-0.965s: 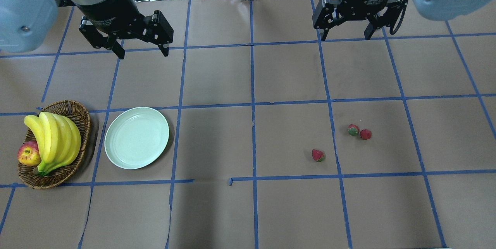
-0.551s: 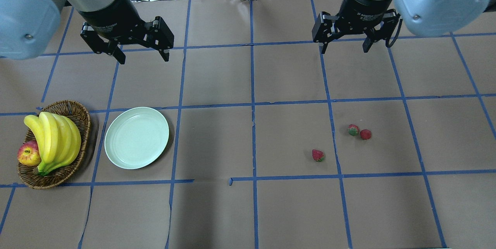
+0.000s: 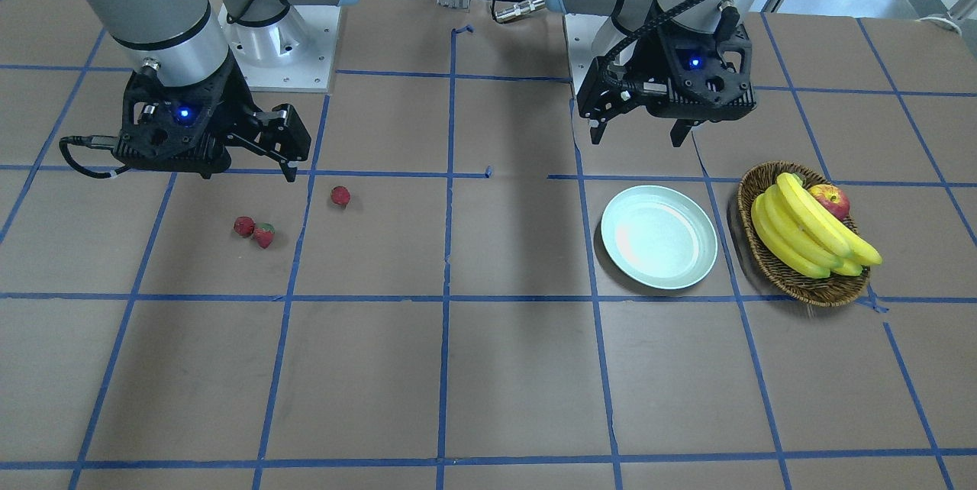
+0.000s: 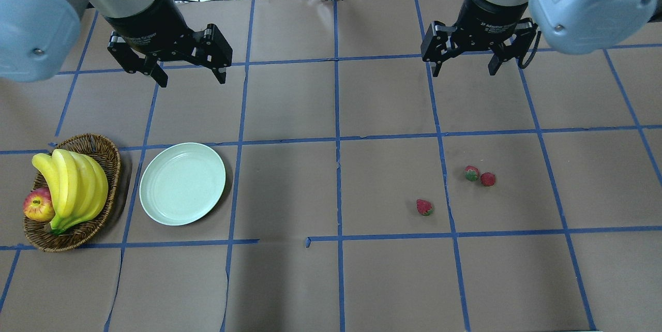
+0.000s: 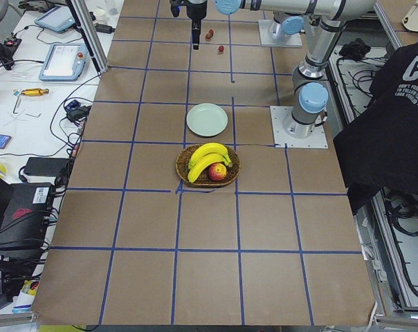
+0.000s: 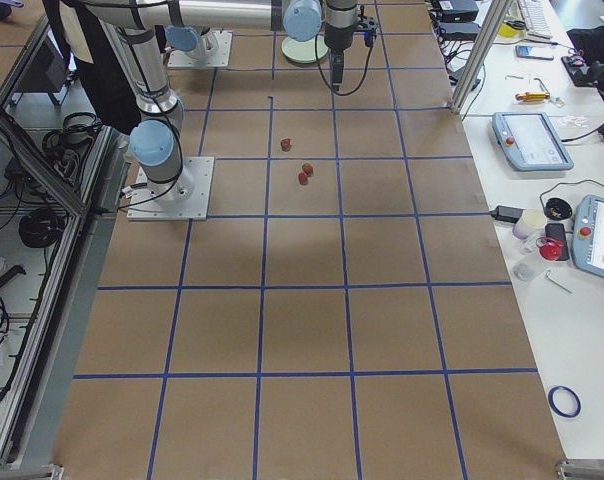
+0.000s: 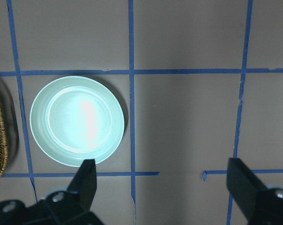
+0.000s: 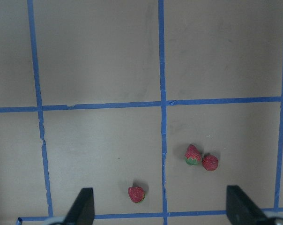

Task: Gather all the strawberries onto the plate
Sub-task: 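Lower the right gripper down onto the strawberry cluster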

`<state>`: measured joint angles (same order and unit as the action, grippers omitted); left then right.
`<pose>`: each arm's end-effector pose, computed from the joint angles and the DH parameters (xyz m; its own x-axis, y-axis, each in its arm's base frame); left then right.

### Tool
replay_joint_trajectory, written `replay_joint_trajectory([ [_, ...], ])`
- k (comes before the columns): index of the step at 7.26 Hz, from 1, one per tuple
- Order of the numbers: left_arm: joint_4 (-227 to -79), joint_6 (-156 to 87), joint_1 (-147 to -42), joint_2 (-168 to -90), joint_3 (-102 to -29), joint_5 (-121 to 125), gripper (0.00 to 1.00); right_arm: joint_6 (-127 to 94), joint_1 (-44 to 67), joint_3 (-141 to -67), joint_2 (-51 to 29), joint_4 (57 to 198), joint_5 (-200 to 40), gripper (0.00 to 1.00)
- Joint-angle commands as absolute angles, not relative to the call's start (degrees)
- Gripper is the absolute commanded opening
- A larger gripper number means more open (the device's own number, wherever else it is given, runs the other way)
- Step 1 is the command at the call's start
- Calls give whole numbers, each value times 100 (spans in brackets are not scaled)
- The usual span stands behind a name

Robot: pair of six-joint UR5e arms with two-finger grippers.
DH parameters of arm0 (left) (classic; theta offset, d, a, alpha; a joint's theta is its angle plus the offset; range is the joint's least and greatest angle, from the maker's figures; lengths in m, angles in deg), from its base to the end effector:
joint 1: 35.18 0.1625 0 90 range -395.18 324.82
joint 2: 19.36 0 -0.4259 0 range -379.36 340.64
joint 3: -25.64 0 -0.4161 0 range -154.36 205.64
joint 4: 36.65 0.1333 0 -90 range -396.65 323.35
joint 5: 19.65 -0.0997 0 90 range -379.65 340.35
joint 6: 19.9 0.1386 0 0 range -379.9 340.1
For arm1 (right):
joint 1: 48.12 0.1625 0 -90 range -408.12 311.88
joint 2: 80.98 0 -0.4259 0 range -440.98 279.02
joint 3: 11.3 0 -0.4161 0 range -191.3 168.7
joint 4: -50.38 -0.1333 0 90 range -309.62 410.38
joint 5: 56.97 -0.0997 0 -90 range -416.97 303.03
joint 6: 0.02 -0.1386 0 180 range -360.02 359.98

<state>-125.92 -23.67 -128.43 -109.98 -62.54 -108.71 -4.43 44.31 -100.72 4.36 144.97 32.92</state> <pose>-0.1651 -0.5164 0.4619 -0.9998 -0.0085 0.0186 -0.0091 0.9994 -0.0325 0.1568 -0.5444 0.4197 -0.9994 0.0345 -0.0026 0.0346 0.9994 -0.0087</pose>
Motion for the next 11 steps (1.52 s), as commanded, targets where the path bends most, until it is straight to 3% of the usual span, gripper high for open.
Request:
replay_joint_trajectory([
  [1,-12595,-2342,-12843,-10998,-6295,-10886,100,-486,4320,-10112,419,14477,3251,100],
  [4,-12595,-2351,-12843,-10989,-6374,-10903,100,-389,3846,-10627,349,14599,3259,99],
  [9,-12577,-2368,-12991,-10998,-6471,-10930,100,832,3238,-13052,174,17249,3241,100],
  [11,-12577,-2368,-13036,-10998,-6489,-10930,100,1235,3177,-13521,94,17719,3294,99],
])
